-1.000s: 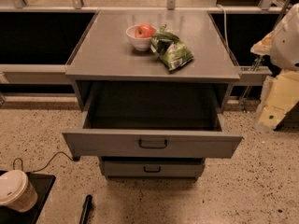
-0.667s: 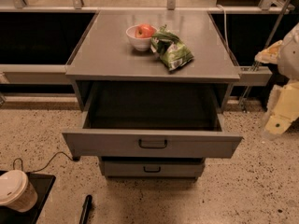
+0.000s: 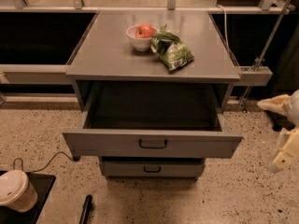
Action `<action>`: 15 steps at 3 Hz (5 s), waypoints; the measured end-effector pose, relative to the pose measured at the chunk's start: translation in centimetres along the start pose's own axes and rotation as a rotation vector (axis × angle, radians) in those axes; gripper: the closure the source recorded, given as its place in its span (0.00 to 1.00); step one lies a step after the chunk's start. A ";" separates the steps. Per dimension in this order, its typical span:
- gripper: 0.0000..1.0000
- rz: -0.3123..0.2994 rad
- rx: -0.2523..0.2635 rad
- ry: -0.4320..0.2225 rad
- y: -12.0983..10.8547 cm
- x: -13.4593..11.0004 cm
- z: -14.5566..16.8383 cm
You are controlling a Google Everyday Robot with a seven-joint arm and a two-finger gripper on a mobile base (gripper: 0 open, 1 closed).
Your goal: Close top drawer
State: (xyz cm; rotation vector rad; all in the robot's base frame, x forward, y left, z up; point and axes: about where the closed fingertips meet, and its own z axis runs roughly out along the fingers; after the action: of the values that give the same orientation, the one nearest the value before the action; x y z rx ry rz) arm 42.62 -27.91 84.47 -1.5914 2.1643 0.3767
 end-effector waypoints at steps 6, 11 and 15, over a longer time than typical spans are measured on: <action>0.00 0.074 -0.402 -0.344 -0.2 6.5 15.9; 0.00 -0.080 -0.457 -0.243 -10.0 -9.8 25.0; 0.00 0.216 -0.105 -0.387 -14.3 -9.3 24.3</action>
Offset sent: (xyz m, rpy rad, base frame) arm -0.0094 0.0043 -0.1413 0.4045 0.2084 0.1265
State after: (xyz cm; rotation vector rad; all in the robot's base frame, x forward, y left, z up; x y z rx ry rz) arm 62.83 -13.42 68.24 -1.2132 2.0388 0.8064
